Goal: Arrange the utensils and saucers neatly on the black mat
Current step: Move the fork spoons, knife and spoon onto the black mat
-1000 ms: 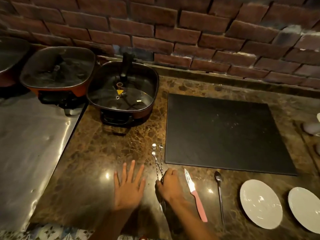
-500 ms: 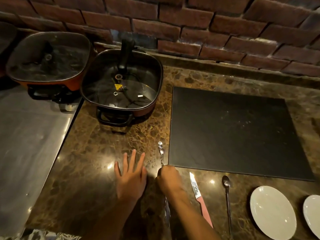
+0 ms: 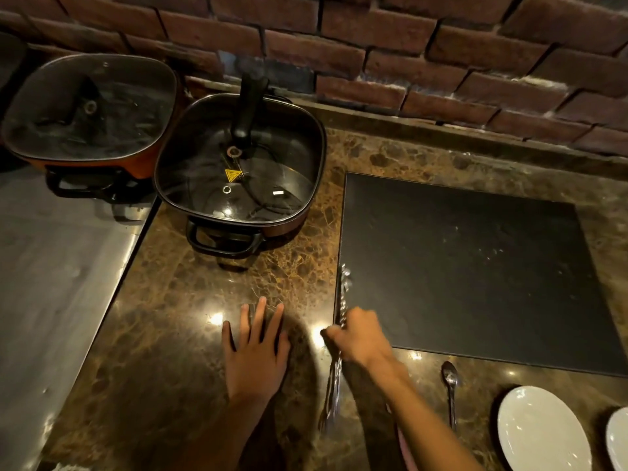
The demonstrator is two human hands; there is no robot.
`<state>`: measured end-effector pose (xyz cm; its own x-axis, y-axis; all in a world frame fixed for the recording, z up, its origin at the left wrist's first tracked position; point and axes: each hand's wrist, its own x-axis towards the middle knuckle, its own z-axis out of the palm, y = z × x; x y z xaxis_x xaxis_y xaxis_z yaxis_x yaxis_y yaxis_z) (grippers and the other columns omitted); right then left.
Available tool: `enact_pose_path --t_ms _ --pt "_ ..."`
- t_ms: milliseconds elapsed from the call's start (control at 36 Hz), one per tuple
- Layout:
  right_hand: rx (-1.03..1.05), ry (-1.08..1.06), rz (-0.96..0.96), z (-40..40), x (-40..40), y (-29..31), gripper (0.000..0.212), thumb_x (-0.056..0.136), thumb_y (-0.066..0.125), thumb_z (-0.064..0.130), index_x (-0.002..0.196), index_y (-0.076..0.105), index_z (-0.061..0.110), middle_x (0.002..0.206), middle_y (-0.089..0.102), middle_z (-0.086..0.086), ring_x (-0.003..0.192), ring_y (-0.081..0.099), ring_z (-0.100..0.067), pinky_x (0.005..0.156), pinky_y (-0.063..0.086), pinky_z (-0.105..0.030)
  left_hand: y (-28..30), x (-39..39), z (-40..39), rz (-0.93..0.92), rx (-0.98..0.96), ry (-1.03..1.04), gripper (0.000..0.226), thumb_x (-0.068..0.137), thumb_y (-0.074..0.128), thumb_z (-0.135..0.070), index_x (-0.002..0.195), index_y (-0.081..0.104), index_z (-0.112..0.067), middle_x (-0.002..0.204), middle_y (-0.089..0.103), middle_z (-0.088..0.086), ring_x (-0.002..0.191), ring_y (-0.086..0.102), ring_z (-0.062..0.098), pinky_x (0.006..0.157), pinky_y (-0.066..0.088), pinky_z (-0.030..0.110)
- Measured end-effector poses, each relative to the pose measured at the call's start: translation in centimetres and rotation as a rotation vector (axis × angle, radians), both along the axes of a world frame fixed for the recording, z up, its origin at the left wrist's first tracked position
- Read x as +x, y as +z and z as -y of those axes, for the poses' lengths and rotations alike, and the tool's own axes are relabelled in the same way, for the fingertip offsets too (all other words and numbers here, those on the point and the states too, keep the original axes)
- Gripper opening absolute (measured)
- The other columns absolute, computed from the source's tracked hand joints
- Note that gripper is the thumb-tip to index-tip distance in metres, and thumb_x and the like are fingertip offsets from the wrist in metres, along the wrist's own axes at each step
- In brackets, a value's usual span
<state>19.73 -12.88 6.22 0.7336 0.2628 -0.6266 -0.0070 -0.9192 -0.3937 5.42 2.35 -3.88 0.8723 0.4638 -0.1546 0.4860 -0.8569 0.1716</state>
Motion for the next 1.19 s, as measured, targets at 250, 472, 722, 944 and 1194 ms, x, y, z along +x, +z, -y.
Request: enact_pose_path --t_ms 250,472,722,944,1194 --pt "-0.006 -0.064 0.010 0.3 9.6 0.2 0.024 0.086 0.065 0.026 0.084 0.065 0.001 0.080 0.071 -0.018 0.069 0.073 -0.029 0.073 0.062 -0.045 0.1 1.2 -0.6 -0.033 -0.014 0.024 0.062 0.101 0.013 -0.061 0.159 0.015 -0.040 0.169 0.013 -0.005 0.156 0.014 0.027 0.121 0.016 0.062" --pt "0.014 -0.102 0.063 -0.3 12.1 -0.8 0.024 0.087 0.062 0.029 0.094 0.056 0.007 0.097 0.065 -0.017 0.082 0.069 -0.034 0.078 0.060 -0.046 0.0 2.0 -1.0 -0.063 0.035 0.034 0.064 0.100 0.015 -0.064 0.159 0.014 -0.040 0.170 0.008 -0.005 0.157 0.008 0.026 0.122 0.012 0.060" --pt "0.146 -0.295 0.080 3.3 9.7 -1.1 0.020 0.088 0.057 0.032 0.098 0.046 0.018 0.091 0.066 -0.012 0.079 0.069 -0.033 0.078 0.058 -0.049 0.4 2.5 -1.1 -0.065 0.027 0.057 0.061 0.100 0.007 -0.061 0.158 0.015 -0.043 0.170 0.013 -0.006 0.156 0.011 0.024 0.121 0.013 0.058" --pt "0.090 -0.334 0.076 9.5 2.2 -1.6 0.016 0.087 0.064 0.028 0.088 0.054 0.015 0.080 0.065 -0.004 0.080 0.064 -0.028 0.072 0.048 -0.033 0.6 2.5 -1.2 -0.038 0.007 0.053 0.060 0.099 0.017 -0.059 0.158 0.016 -0.045 0.169 0.016 -0.006 0.156 0.013 0.024 0.121 0.009 0.057" --pt "-0.042 -0.143 0.051 13.7 -6.9 -0.8 0.042 0.074 0.072 0.055 0.089 0.048 0.024 0.084 0.058 0.008 0.078 0.058 -0.013 0.066 0.044 -0.028 0.5 2.2 -1.1 0.017 0.011 0.052 0.056 0.103 0.020 -0.055 0.158 0.016 -0.044 0.168 0.021 -0.003 0.155 0.021 0.027 0.121 0.014 0.058"
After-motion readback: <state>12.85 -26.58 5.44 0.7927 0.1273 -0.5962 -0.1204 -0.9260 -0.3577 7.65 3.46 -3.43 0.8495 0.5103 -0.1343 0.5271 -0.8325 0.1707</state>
